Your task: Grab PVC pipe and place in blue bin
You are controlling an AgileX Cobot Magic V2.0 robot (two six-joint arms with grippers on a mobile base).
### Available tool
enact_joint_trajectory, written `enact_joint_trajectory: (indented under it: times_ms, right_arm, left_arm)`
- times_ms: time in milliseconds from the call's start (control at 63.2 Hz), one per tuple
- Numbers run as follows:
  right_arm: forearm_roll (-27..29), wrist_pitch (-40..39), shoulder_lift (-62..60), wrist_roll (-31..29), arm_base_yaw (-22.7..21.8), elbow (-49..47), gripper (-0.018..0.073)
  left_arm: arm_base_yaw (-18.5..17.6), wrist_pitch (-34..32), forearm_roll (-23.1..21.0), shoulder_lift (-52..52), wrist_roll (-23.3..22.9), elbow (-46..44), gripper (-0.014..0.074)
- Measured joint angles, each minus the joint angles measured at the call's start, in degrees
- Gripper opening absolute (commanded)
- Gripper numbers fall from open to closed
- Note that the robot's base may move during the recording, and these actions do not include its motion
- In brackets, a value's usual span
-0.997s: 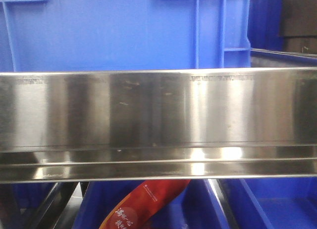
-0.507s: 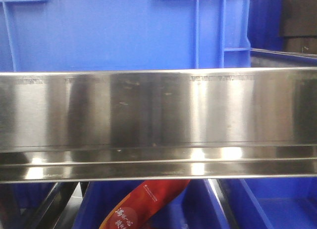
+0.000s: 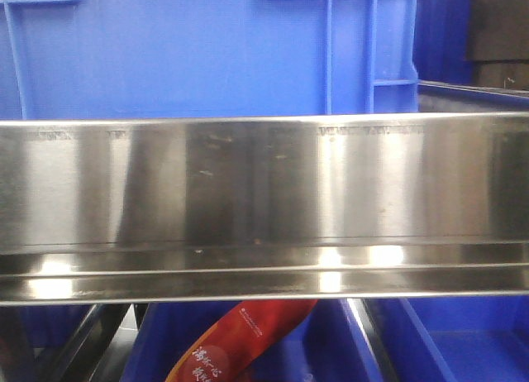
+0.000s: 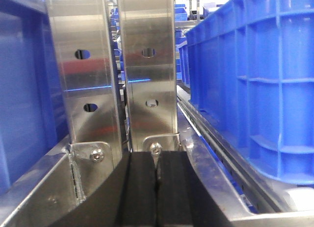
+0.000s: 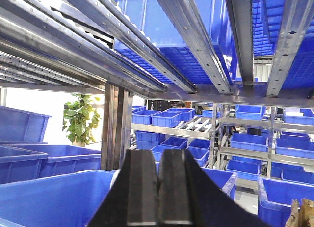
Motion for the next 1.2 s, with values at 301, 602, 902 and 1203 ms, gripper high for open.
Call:
enact_joint_trajectory:
  times_ms: [301,602,902,1203]
  right_arm:
    - [0.0,0.0,0.0,0.0,0.0,0.0,-0.0162]
    - [0.0,0.0,0.0,0.0,0.0,0.0,-0.0162]
    - [0.0,0.0,0.0,0.0,0.0,0.0,-0.0162]
    - [0.0,0.0,0.0,0.0,0.0,0.0,-0.0162]
  left_arm:
    - [3.9,0.8,4.5,0.0,-1.9,0.0,-0.0111]
    - [7.6,1.3,6.6,0.0,-1.9,0.0,-0.0111]
    - [7.6,1.6,9.1,0.0,-2.0,0.0,-0.0111]
    - [7.6,2.0,9.4,0.0,-2.0,0.0,-0.0111]
